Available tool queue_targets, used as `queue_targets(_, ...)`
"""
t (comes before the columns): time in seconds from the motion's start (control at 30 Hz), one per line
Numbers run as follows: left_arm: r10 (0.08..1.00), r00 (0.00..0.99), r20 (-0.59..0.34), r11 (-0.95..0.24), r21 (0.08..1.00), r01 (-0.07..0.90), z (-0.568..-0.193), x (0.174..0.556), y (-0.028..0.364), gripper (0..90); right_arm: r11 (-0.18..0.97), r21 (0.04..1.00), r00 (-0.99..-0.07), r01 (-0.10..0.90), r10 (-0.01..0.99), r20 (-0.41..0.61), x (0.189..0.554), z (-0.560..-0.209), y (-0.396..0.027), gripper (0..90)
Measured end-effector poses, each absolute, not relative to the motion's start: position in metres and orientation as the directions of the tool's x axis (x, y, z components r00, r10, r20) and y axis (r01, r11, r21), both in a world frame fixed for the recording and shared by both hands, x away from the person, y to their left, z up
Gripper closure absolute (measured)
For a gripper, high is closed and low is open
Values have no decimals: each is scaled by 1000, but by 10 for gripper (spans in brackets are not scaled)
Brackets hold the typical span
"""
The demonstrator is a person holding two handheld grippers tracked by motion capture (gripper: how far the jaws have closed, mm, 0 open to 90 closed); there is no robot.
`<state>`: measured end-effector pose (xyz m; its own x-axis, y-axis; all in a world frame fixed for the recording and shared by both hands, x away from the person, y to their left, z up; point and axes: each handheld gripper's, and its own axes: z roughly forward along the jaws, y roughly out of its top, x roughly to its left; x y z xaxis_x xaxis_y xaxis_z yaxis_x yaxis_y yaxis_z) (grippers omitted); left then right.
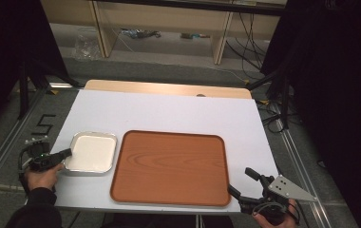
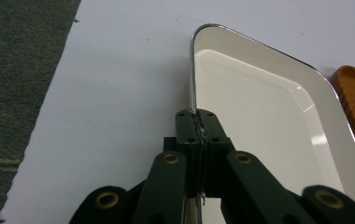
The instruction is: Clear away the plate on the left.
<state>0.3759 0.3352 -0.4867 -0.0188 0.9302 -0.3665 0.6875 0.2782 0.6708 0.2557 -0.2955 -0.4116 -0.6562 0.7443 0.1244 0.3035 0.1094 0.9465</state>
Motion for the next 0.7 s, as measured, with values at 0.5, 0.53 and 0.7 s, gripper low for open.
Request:
queue_targets(0.5, 897, 31, -441, 319, 693, 647, -473, 373, 330, 886, 108, 950, -664, 293, 738, 121, 257, -412, -296, 159)
queue_targets(0.53, 897, 44, -439, 309, 697, 647, -472, 373, 326, 886, 108, 950, -662, 294, 739, 121, 257, -412, -296, 159)
queue_targets(0.7, 889, 119, -441, 256, 696, 670, -463, 372, 307, 886, 102, 952, -663, 289, 738, 123, 257, -412, -295, 158)
